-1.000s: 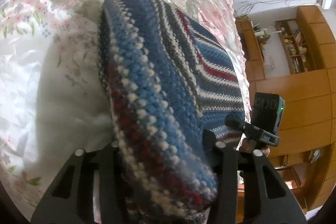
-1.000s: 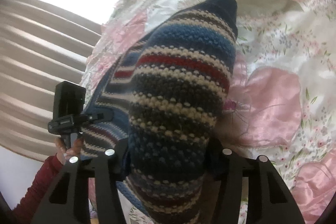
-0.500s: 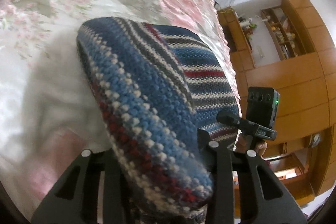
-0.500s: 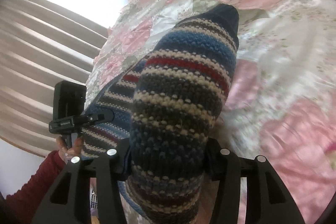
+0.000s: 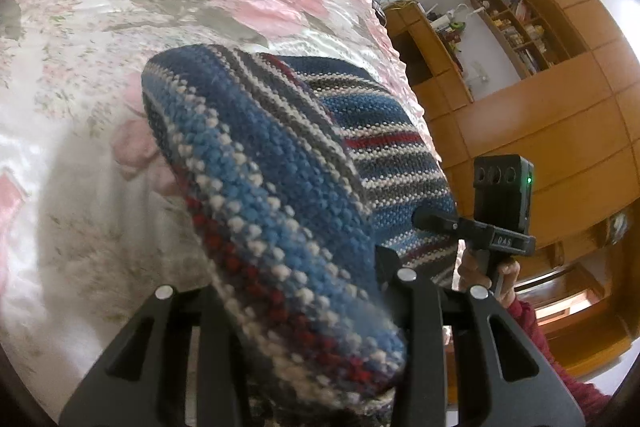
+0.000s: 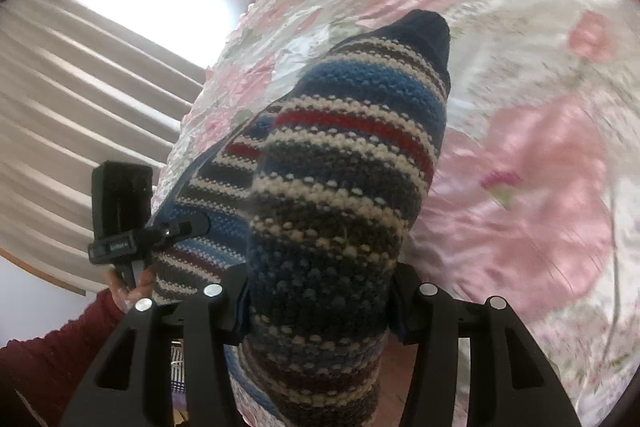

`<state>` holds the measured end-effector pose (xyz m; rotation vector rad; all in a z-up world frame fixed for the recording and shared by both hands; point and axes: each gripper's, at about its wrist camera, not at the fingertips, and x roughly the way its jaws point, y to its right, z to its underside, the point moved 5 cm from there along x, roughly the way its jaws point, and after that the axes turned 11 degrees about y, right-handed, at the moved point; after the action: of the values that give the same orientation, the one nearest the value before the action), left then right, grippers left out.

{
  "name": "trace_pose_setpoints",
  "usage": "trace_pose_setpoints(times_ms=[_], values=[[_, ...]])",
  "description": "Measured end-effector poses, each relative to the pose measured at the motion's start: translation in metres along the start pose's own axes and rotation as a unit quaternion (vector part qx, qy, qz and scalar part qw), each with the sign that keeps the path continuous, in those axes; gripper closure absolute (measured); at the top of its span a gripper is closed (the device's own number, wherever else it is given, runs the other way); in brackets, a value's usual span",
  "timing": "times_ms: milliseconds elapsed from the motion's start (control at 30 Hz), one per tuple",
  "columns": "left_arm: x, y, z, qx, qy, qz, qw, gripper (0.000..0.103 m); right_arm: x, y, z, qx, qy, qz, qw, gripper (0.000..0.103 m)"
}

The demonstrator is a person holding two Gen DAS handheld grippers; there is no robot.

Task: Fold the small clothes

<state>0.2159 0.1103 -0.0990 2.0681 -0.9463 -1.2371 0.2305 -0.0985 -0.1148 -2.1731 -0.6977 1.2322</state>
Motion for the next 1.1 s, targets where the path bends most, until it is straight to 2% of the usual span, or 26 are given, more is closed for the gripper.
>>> trace_pose_setpoints(times_ms=[100, 267, 467, 567, 633, 733, 833, 967, 1067, 1100], values=[[0.012, -0.002, 0.015, 0.007, -0.002, -0.012, 0.9999, 0.07, 0.002, 0.021, 0.013, 0.019, -0.006, 0.005, 1.0, 0.051], [0.033, -0.026, 0.04, 0.024, -0.019, -0.048, 0.9983, 0.069, 0.015, 0.051, 0.039, 0.034, -0.007, 0.016, 0.999, 0.05], [0.041, -0.048, 0.056, 0.019, -0.012, -0.07, 0.9973, 0.063, 0.021, 0.062, 0.053, 0.028, 0.01, 0.031, 0.999, 0.045], [0.043, -0.053, 0.059, 0.008, -0.004, -0.078, 0.9969, 0.056, 0.023, 0.065, 0.054, 0.045, 0.013, 0.029, 0.998, 0.04], [0.041, -0.055, 0.059, -0.002, -0.001, -0.085, 0.9963, 0.053, 0.02, 0.063, 0.057, 0.054, 0.011, 0.037, 0.998, 0.033], [0.031, -0.048, 0.063, 0.0, 0.005, -0.113, 0.9935, 0.045, 0.005, 0.06, 0.066, 0.052, 0.013, 0.054, 0.997, 0.028], [0.016, -0.038, 0.07, 0.012, 0.011, -0.156, 0.9876, 0.036, -0.012, 0.055, 0.078, 0.056, 0.013, 0.059, 0.997, 0.028], [-0.005, -0.029, 0.091, 0.007, 0.027, -0.195, 0.9804, 0.036, -0.03, 0.06, 0.107, 0.065, -0.002, 0.078, 0.995, 0.028], [-0.02, -0.024, 0.109, 0.019, 0.044, -0.22, 0.9743, 0.036, -0.037, 0.063, 0.127, 0.074, -0.011, 0.09, 0.993, 0.037], [-0.024, -0.023, 0.115, 0.027, 0.047, -0.231, 0.9714, 0.036, -0.038, 0.063, 0.132, 0.074, -0.01, 0.095, 0.993, 0.043]])
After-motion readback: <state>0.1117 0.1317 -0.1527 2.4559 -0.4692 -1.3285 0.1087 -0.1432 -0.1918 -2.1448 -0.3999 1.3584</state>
